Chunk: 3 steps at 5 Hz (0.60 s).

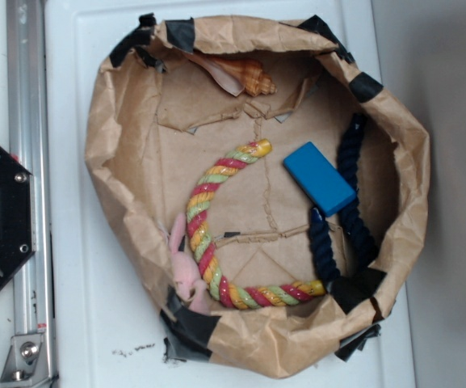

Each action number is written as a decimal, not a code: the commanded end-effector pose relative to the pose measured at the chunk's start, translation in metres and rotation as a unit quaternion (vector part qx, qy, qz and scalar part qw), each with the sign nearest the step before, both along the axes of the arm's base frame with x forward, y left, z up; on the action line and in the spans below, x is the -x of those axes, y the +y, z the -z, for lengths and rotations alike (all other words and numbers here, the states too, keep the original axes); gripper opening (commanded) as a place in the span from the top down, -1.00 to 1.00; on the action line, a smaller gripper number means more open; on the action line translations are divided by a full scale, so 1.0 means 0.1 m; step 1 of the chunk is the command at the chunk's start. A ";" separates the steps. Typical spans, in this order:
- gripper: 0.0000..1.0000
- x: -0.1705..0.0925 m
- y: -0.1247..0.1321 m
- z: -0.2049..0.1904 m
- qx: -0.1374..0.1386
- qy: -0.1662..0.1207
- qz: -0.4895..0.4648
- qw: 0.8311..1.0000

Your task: Grab the blue block.

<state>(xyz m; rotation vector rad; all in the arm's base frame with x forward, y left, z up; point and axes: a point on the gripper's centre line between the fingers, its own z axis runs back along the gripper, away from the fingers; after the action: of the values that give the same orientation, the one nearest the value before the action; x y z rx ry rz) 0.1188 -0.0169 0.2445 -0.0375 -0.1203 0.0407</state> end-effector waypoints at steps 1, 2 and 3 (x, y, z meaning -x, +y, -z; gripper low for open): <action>-1.00 0.00 0.00 0.00 0.000 0.000 0.000 1.000; -1.00 -0.50 0.11 0.30 -0.123 -0.034 0.069 0.990; -1.00 -1.00 0.25 0.55 -0.155 -0.030 0.168 0.973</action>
<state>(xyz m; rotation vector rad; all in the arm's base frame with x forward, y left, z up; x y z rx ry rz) 0.2155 0.0067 0.1767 0.2398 -0.1350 -0.3482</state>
